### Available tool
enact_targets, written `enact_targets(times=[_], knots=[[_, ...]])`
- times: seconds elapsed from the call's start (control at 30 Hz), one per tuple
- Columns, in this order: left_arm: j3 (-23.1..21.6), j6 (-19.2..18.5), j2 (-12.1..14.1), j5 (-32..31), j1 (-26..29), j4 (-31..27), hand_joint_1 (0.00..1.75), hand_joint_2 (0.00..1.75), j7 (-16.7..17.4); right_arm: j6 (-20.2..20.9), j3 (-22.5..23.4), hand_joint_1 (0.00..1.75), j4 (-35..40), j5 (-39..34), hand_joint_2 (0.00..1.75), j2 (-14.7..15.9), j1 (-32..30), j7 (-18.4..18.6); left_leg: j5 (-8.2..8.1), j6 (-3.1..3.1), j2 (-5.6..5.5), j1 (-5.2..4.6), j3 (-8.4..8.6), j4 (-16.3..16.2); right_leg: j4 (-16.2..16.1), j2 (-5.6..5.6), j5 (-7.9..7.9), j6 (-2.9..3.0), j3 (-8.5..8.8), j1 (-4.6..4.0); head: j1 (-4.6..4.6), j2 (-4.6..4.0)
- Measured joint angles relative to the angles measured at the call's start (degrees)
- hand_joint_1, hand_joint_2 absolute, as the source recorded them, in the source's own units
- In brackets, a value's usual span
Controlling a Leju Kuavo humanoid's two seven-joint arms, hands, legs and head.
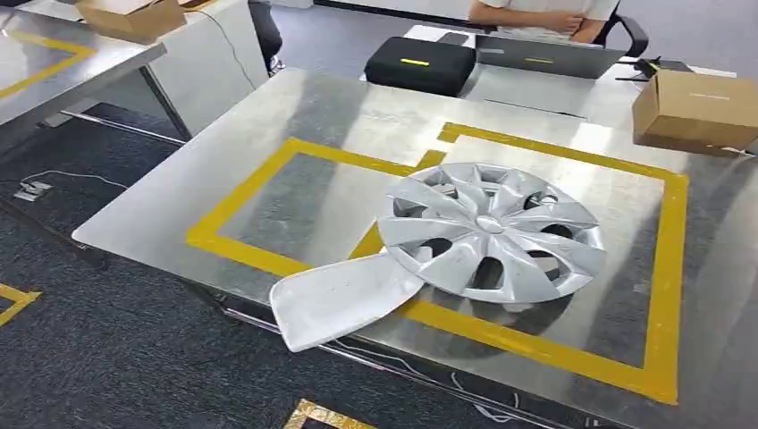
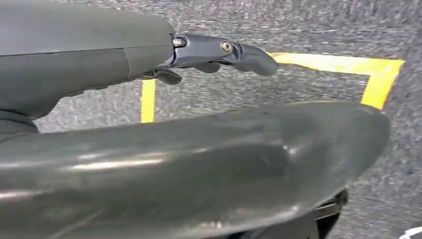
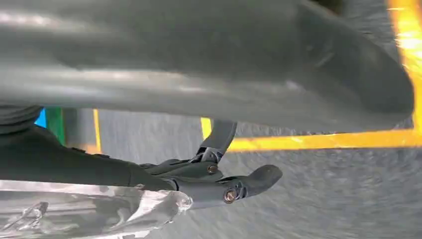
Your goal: Take the parts from the cabinet and place them on the table.
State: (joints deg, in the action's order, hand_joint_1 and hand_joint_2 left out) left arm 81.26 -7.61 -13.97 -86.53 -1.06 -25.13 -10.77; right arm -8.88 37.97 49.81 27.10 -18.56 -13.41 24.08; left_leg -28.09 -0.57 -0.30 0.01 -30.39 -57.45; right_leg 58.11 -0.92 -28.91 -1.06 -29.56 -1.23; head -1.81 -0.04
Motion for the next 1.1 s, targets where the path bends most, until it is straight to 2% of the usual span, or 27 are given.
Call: enact_targets(times=[0.07,0.17,0.2,0.23,0.27,0.33,0.37,0.4,0.43,0.47,0.53,0.57,0.6,0.63,0.67,0.7,0.73,0.77,0.8,0.87,0.9,0.93,0.97,1.0,1.03,1.07,1.1], knots=[[0.0,0.2,0.3,-0.5,-0.2,0.3,0.00,0.00,0.7,5.5,1.1,0.00,-1.6,7.4,0.00,0.0,0.6,-2.3,-0.02,0.20,0.00,-0.17,0.00,0.0,0.0,0.02,-0.03,-0.12,0.00,0.13,-0.04,0.00],[0.0,0.3,0.6,-0.6,-0.4,0.7,0.00,0.00,0.8,6.9,2.1,0.00,-3.0,10.0,0.00,0.1,1.2,-3.3,-0.03,0.57,0.00,-0.42,-0.03,0.0,-0.2,0.02,0.02,-0.47,0.00,0.41,-0.04,0.00],[0.0,0.3,0.7,-0.6,-0.4,0.8,0.00,0.00,0.9,6.9,2.5,0.00,-3.4,10.3,0.00,0.2,1.4,-3.4,0.45,0.86,0.01,-0.38,0.00,0.3,-0.2,-0.01,0.34,-0.79,0.10,0.39,-0.07,0.00],[0.0,0.4,0.6,-0.6,-0.6,0.9,0.00,0.00,1.2,7.0,2.9,0.00,-3.6,10.9,0.00,0.4,1.6,-3.8,1.03,1.11,0.12,0.28,0.28,1.2,0.1,0.03,-0.19,-0.94,-0.18,0.32,-0.09,0.00],[0.0,0.3,0.6,-0.6,-0.8,1.0,0.00,0.00,1.8,7.5,3.5,0.00,-4.1,12.6,0.00,0.3,1.9,-4.0,1.22,1.27,0.15,0.26,0.38,1.5,1.3,0.26,-1.43,-1.32,-0.63,0.25,0.22,0.00],[0.0,0.3,0.7,-1.0,-0.9,1.3,0.00,0.00,3.3,8.4,5.0,0.00,-5.0,16.3,0.00,0.5,3.2,-3.6,1.26,1.32,0.27,0.37,0.19,1.5,9.5,0.34,-6.03,-2.01,-4.28,0.78,0.42,0.00],[0.0,0.5,0.7,-1.2,-0.9,1.4,0.00,0.00,4.0,8.7,5.9,0.00,-5.6,17.8,0.00,0.6,3.8,-3.2,1.26,1.32,0.42,0.38,0.17,1.5,14.0,0.36,-7.78,-2.30,-6.30,1.05,0.42,0.00],[0.0,0.8,0.8,-1.5,-0.9,1.6,0.00,0.00,4.4,9.0,7.0,0.00,-6.3,19.6,0.00,0.7,4.3,-3.0,1.29,1.26,0.46,0.44,0.17,1.5,17.1,0.38,-8.34,-2.61,-7.71,1.34,0.42,0.00],[0.0,0.8,0.9,-1.6,-0.9,1.8,0.00,0.00,4.7,9.3,8.1,0.00,-6.9,21.4,0.00,0.7,4.7,-2.9,1.32,1.18,0.46,0.55,0.20,1.5,17.2,0.41,-7.29,-2.93,-7.78,1.65,0.39,0.00],[0.0,0.9,1.0,-1.6,-1.0,2.0,0.00,0.00,4.8,10.0,8.9,0.00,-7.5,23.2,0.00,0.7,5.1,-2.7,1.34,0.99,0.43,0.76,0.21,1.4,14.6,0.45,-4.99,-3.21,-6.63,1.94,0.44,0.00],[0.0,1.0,1.0,-1.6,-1.0,2.2,0.00,0.00,4.8,11.4,9.9,0.00,-8.7,26.5,0.00,0.9,6.0,-3.3,1.27,0.16,0.30,1.41,0.31,1.2,4.1,0.64,0.66,-3.99,-1.62,2.67,0.46,0.00],[0.0,1.0,1.2,-1.6,-1.0,2.2,0.00,0.00,4.8,11.8,10.5,0.00,-9.4,27.9,0.00,0.9,6.6,-4.0,1.21,-0.47,0.29,1.39,0.24,1.0,0.7,0.61,0.25,-4.79,0.08,2.87,0.46,0.00],[0.0,1.0,1.3,-1.6,-1.0,2.2,0.00,0.00,4.9,12.0,11.3,0.00,-10.3,29.0,0.00,1.0,7.3,-4.7,1.32,-1.03,0.18,1.25,-0.24,0.8,0.5,0.07,0.52,-4.04,0.52,2.45,0.99,0.00],[0.0,1.0,1.3,-1.7,-1.1,2.3,0.00,0.00,4.9,12.1,12.0,0.00,-10.7,29.8,0.00,1.0,7.8,-5.4,1.57,-1.46,0.20,0.97,-0.20,0.8,0.6,0.08,0.35,-3.21,-0.11,2.48,0.76,0.00],[0.0,1.0,1.3,-1.7,-1.2,2.3,0.00,0.00,4.9,12.5,12.9,0.00,-11.2,31.0,0.00,1.1,8.4,-6.4,1.90,-1.81,0.20,1.00,-0.37,0.7,0.7,0.03,0.39,-2.49,-0.49,2.43,0.52,0.00],[0.0,1.0,1.3,-1.7,-1.2,2.3,0.00,0.00,4.9,12.9,13.7,0.00,-11.9,32.3,0.00,1.1,8.7,-7.7,2.21,-2.20,0.18,1.11,-0.46,1.0,1.0,0.02,0.54,-2.03,-0.80,2.29,0.57,0.00],[0.0,1.0,1.3,-1.7,-1.2,2.3,0.00,0.00,4.9,13.2,14.6,0.00,-12.5,33.4,0.00,1.1,9.1,-8.8,2.08,-2.48,0.20,1.22,-0.67,0.8,0.7,0.12,0.98,-1.22,-1.14,2.44,0.50,0.00],[0.0,1.0,1.3,-1.7,-1.2,2.3,0.00,0.00,4.9,13.4,15.2,0.00,-12.9,34.0,0.00,1.1,9.5,-9.6,0.59,-2.60,0.25,1.28,-1.14,0.0,0.7,0.21,1.30,-0.70,-1.42,2.46,0.42,0.00],[0.0,1.0,1.3,-1.7,-1.3,2.3,0.00,0.00,4.9,13.5,15.6,0.00,-13.3,34.3,0.00,1.2,9.8,-10.0,-1.98,-2.65,0.24,1.18,-2.33,-2.7,0.7,0.23,1.62,-0.20,-1.93,2.41,0.11,0.00],[0.0,1.0,1.2,-1.8,-1.4,2.3,0.00,0.00,4.9,13.7,16.4,0.00,-14.0,34.6,0.00,1.2,10.5,-10.3,-7.57,-2.74,0.24,1.05,-6.34,-12.6,0.7,0.39,2.48,0.45,-3.24,2.09,-0.26,0.00],[0.0,1.0,1.2,-1.8,-1.4,2.3,0.00,0.00,4.9,13.7,16.8,0.00,-14.4,34.6,0.00,1.3,10.7,-10.4,-8.93,-2.66,0.24,1.03,-7.62,-16.2,0.7,0.46,2.91,0.57,-3.86,1.87,-0.31,0.00],[0.0,1.0,1.2,-1.8,-1.4,2.3,0.00,0.00,4.9,13.7,17.0,0.00,-14.6,34.6,0.00,1.3,10.8,-10.4,-8.72,-2.49,0.24,1.01,-7.53,-17.0,0.7,0.46,3.31,0.60,-4.37,1.71,-0.26,0.00],[0.0,1.0,1.2,-1.8,-1.4,2.3,0.00,0.00,4.9,13.7,17.2,0.00,-14.8,34.6,0.00,1.3,10.8,-10.5,-7.32,-2.25,0.24,0.92,-6.38,-15.7,0.7,0.45,3.70,0.56,-4.88,1.59,-0.28,0.00],[0.0,1.0,1.2,-1.8,-1.5,2.3,0.00,0.00,4.9,13.7,17.4,0.00,-15.0,34.6,0.00,1.3,11.0,-10.5,-5.03,-1.97,0.24,0.84,-4.07,-12.1,0.7,0.42,4.15,0.47,-5.37,1.52,-0.28,0.00],[0.0,1.0,1.2,-1.8,-1.6,2.3,0.00,0.00,4.9,13.7,17.5,0.00,-15.2,34.7,0.00,1.3,11.1,-10.7,-2.93,-1.64,0.24,0.73,-0.86,-7.1,0.7,0.35,4.59,0.26,-5.80,1.51,-0.28,0.00],[0.0,1.0,1.2,-1.8,-1.8,2.3,0.00,0.00,4.9,13.9,17.7,0.00,-15.4,34.9,0.00,1.3,11.3,-11.1,-1.96,-1.31,0.23,0.64,2.57,-2.0,0.8,0.32,5.01,-0.03,-6.04,1.51,-0.33,0.00],[0.0,1.0,1.2,-1.9,-2.1,2.3,0.00,0.00,4.9,14.2,17.8,0.00,-15.6,35.1,0.00,1.3,11.4,-11.5,-2.41,-1.15,0.21,0.35,4.72,1.7,0.9,0.29,5.33,-0.46,-6.49,1.20,-0.39,0.00]])
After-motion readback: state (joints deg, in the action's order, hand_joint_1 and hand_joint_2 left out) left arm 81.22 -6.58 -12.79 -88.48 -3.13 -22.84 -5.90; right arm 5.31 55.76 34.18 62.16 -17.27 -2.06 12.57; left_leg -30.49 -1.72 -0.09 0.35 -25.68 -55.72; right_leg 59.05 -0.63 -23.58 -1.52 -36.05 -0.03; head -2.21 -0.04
